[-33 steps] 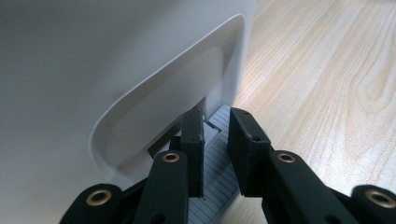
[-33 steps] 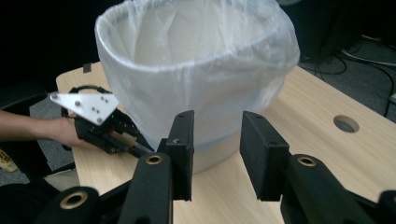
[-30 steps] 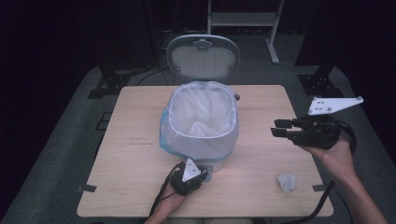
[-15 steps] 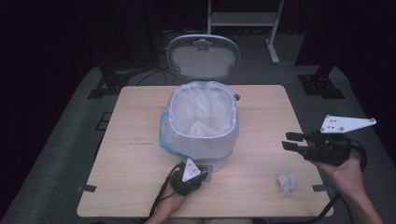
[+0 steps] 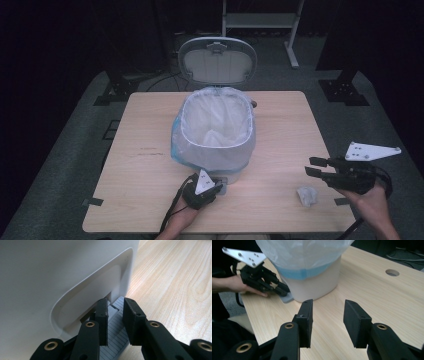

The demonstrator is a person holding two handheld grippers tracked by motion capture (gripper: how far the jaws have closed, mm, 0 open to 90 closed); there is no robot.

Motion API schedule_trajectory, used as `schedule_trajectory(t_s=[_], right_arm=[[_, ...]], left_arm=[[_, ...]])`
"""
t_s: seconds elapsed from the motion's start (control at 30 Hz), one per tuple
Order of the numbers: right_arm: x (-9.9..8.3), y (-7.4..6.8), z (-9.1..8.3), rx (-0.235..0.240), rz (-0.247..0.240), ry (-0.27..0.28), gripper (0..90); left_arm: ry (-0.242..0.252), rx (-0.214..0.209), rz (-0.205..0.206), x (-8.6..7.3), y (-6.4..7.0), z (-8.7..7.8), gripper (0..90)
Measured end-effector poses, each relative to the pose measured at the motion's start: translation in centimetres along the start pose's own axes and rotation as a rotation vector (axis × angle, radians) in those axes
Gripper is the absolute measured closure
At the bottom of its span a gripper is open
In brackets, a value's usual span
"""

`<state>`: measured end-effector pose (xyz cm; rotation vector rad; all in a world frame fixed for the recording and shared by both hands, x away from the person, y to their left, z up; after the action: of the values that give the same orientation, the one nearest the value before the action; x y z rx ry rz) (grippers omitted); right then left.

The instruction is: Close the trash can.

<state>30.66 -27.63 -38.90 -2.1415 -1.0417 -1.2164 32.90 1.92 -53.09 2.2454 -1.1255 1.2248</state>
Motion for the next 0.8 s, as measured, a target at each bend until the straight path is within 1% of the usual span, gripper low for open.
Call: schedule_trajectory(t_s=[0.07, 0.27, 0.3, 0.33, 0.63, 0.7, 0.73, 0.77, 0.8], right_arm=[[-0.5, 0.0, 0.1, -0.007, -0.003, -0.002, 57.7], [-2.2, 0.2, 0.1, -0.018, 0.014, 0.001, 56.6], [-2.5, 0.3, 0.2, -0.023, 0.019, 0.003, 54.2], [-2.9, 0.4, 0.2, -0.041, 0.021, 0.006, 53.6], [-5.1, 0.6, 0.6, -0.039, 0.037, -0.007, 54.6], [-5.6, 0.7, 0.7, -0.037, 0.044, -0.012, 54.7], [-5.8, 0.7, 0.7, -0.037, 0.046, -0.014, 54.8], [-6.1, 0.7, 0.8, -0.037, 0.051, -0.02, 54.8], [-6.4, 0.8, 0.8, -0.039, 0.051, -0.024, 55.0]], left_arm=[[0.0, 0.002, 0.003, 0.0, 0.0, 0.0, 74.4], [-0.003, -0.001, 0.002, 0.0, -0.1, 0.0, 74.5], [-0.004, -0.002, 0.002, 0.0, -0.1, 0.0, 74.5], [-0.004, -0.001, 0.002, 0.0, -0.1, 0.0, 74.5], [-0.003, 0.0, 0.002, 0.0, 0.0, 0.0, 74.5], [-0.003, -0.003, -0.001, 0.0, 0.0, 0.0, 74.5], [0.005, -0.001, -0.003, 0.1, 0.0, 0.0, 74.5], [0.005, -0.007, -0.013, 0.0, 0.1, 0.1, 74.5], [0.004, -0.008, -0.014, 0.0, 0.1, 0.1, 74.5]])
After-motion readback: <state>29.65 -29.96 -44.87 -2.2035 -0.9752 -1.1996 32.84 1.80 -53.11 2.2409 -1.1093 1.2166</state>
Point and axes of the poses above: each handheld gripper's, and its own axes: z roughly forward along the jaws, x roughly out of its top, y roughly to its right, the point moved 9 cm from there along z, roughly forward along the jaws, and after that the axes turned 3 degrees about -z, right-handed, at the moved point
